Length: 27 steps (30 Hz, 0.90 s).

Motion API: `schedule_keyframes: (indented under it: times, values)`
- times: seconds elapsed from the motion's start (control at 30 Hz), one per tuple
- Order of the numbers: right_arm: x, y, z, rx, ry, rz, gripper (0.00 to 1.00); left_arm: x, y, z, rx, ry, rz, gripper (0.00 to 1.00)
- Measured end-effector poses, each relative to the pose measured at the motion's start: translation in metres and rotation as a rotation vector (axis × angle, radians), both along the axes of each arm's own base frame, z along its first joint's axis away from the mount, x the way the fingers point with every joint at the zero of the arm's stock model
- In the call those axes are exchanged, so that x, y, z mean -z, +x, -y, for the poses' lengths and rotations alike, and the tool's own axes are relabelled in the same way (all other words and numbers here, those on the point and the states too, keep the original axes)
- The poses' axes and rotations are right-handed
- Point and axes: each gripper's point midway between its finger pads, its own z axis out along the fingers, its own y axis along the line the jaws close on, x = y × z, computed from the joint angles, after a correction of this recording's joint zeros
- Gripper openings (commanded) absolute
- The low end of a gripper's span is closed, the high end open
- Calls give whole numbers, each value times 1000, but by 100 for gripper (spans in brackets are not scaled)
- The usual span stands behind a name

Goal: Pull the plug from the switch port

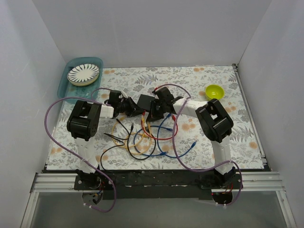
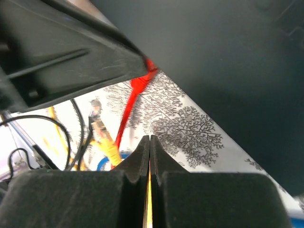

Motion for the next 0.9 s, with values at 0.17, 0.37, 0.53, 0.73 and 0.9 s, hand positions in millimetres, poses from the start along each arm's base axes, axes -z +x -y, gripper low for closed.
schedule_keyframes:
  times: [0.17,0.37,0.53,0.73,0.9]
  values:
    - [11,5,-2,9,-10,-40,1,0,-12,-2,4,9,-20,0]
    - [9,25,-1,64,4,-56,1,1,-35,-5,19,32,-53,0]
    - [10,38,2,105,12,-66,1,0,-62,-12,32,50,-97,0]
    - [9,43,8,145,17,-32,1,-4,-78,-24,9,108,-112,0]
    - [-12,26,42,181,-47,45,1,-49,-74,-50,-108,185,-11,0]
